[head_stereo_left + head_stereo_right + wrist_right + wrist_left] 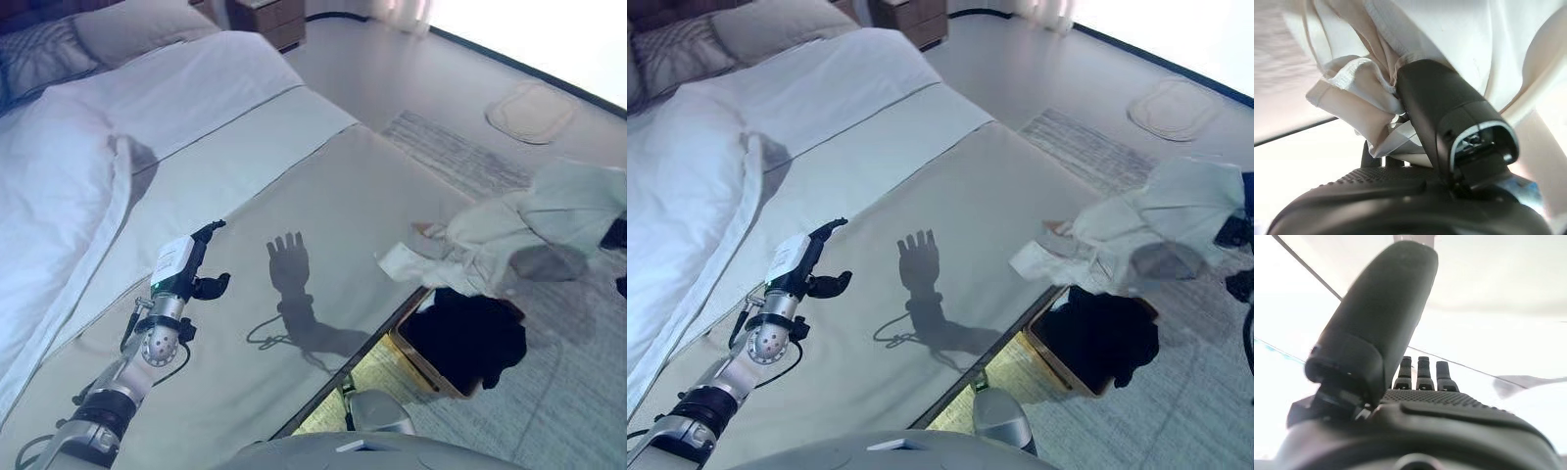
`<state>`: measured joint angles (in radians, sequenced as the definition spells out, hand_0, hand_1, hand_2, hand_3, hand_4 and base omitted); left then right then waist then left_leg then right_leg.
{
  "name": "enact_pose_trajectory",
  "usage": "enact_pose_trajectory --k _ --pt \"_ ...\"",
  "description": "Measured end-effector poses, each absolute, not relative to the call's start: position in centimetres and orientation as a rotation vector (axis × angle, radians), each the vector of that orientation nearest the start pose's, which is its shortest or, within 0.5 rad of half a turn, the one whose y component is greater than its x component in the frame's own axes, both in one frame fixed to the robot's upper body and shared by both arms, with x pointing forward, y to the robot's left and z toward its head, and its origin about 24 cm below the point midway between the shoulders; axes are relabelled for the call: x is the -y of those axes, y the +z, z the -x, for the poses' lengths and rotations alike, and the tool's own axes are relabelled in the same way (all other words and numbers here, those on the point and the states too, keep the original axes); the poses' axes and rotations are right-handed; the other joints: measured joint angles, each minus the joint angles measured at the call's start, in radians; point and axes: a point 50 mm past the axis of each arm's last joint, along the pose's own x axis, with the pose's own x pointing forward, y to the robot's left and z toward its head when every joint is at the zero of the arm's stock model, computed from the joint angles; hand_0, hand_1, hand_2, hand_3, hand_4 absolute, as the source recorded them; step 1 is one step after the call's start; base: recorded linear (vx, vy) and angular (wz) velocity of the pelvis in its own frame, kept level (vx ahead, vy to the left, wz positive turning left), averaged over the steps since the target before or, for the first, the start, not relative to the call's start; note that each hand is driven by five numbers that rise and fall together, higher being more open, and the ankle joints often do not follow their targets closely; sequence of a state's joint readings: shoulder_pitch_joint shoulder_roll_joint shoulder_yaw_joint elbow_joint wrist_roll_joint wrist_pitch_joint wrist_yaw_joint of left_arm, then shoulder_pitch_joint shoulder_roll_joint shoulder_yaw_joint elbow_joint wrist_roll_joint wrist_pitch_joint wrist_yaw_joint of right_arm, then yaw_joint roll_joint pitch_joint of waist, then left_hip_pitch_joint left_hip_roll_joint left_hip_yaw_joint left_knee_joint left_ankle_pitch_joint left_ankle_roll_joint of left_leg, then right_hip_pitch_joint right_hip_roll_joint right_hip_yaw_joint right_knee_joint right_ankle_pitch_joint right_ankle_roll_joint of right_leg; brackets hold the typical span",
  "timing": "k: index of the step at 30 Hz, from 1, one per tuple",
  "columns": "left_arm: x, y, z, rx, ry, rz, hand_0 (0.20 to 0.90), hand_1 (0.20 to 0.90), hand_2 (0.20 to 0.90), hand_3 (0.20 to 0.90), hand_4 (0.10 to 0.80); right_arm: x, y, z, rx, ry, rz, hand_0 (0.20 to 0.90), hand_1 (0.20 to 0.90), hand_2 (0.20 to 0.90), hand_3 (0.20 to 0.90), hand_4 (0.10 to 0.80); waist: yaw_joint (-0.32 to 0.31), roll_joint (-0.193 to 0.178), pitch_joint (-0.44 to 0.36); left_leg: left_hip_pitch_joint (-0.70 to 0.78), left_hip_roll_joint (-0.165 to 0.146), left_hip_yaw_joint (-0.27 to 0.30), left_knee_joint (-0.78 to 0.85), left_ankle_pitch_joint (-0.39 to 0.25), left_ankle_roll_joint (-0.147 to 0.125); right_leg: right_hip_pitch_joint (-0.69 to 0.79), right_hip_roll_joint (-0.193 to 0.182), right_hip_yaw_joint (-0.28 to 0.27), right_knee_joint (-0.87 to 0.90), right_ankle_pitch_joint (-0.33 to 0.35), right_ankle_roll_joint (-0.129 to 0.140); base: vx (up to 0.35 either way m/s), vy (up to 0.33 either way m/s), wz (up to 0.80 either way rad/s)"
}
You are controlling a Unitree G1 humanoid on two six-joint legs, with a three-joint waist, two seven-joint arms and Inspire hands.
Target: Pick up the clothes from the bed and place them into the basket
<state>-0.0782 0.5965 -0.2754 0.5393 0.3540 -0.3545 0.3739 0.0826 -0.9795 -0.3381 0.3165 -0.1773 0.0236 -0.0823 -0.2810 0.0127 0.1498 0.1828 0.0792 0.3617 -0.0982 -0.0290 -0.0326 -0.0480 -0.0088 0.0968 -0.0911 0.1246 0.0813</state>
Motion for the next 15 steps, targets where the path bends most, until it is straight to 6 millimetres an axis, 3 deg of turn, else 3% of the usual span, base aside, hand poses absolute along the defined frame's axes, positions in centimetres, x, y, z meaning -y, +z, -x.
enact_pose_trajectory --k 5,15 --pt "-24.9 -0.5 -24.2 -0.014 -0.034 -0.951 0.9 0.9 0.9 0.9 0.8 42.7 12.9 -19.8 -0.315 -0.507 1.104 0.3 0.3 0.3 0.2 0.1 -0.027 0.014 -0.014 0.001 0.004 0.008 0.0 -0.002 -0.002 -0.005 0.006 0.007 0.0 0.0 0.0 0.004 0.0 -0.05" --pt "-24.4 -1.0 -24.0 -0.03 -0.081 -0.953 0.9 0.9 0.9 0.9 0.8 44.1 9.9 -18.9 -0.454 -0.489 1.062 0.3 0.3 0.3 0.2 0.1 0.0 0.03 -0.042 -0.003 0.003 0.013 0.004 0.0 -0.007 -0.014 0.006 0.008 0.0 0.003 -0.003 -0.008 -0.033 0.0"
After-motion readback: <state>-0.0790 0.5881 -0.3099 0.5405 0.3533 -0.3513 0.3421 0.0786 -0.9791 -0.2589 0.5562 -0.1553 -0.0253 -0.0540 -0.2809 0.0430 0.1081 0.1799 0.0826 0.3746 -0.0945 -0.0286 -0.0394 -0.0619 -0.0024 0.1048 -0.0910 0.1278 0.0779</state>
